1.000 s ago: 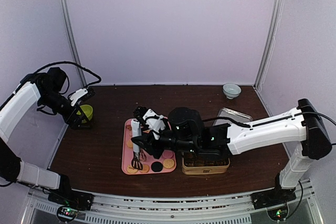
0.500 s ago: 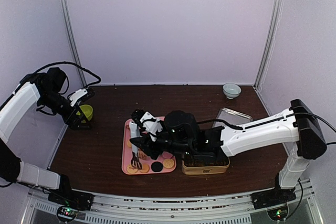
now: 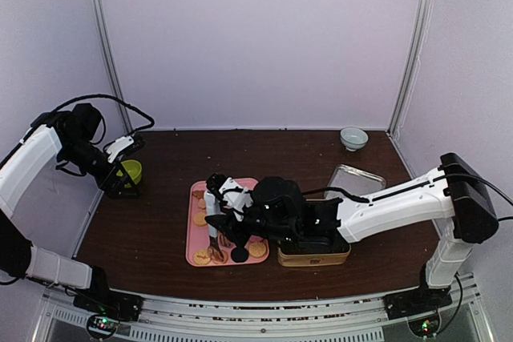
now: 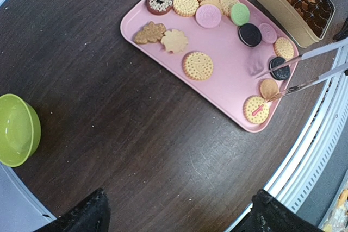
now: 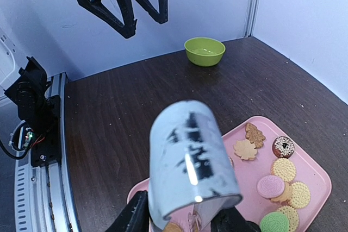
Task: Pack the cookies
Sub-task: Pick up the fake cookies from the plate.
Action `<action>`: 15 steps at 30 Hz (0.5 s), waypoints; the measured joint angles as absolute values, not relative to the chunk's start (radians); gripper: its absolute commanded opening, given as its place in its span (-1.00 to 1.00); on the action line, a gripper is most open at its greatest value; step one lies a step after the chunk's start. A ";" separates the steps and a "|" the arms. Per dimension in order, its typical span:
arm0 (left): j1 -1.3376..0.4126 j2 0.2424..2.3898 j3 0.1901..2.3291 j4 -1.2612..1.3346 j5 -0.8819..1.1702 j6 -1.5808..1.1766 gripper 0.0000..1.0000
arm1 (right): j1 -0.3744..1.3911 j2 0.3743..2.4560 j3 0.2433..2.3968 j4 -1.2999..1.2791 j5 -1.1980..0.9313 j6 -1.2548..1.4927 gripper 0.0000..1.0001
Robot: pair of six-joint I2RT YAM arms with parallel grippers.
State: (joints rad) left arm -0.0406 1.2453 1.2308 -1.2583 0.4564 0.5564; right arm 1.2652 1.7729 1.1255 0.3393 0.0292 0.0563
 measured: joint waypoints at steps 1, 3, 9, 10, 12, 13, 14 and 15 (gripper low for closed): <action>-0.041 1.245 1.231 -1.258 0.456 0.557 0.86 | 1.265 1.773 1.123 0.344 0.029 0.058 -0.24; -0.041 1.245 1.231 -1.259 0.456 0.557 0.86 | 1.264 1.773 1.118 0.352 0.029 0.060 -0.24; -0.041 1.245 1.231 -1.259 0.456 0.559 0.86 | 1.262 1.773 1.102 0.378 0.026 0.083 -0.25; -0.041 1.245 1.231 -1.259 0.457 0.559 0.86 | 1.262 1.771 1.096 0.385 0.024 0.086 -0.24; -0.041 1.245 1.231 -1.259 0.457 0.560 0.86 | 1.262 1.763 1.077 0.403 0.021 0.094 -0.24; -0.041 1.245 1.231 -1.259 0.457 0.560 0.86 | 1.261 1.757 1.068 0.407 0.018 0.099 -0.24; -0.041 1.245 1.231 -1.259 0.457 0.560 0.86 | 1.261 1.750 1.060 0.409 0.015 0.102 -0.24; -0.041 1.245 1.232 -1.259 0.458 0.560 0.85 | 1.261 1.745 1.055 0.410 0.014 0.104 -0.24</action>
State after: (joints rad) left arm -0.0406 1.2453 1.2316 -1.2591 0.4580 0.5598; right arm 1.2606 1.7454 1.0546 0.4095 0.0139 0.1040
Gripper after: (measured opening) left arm 0.928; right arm 0.379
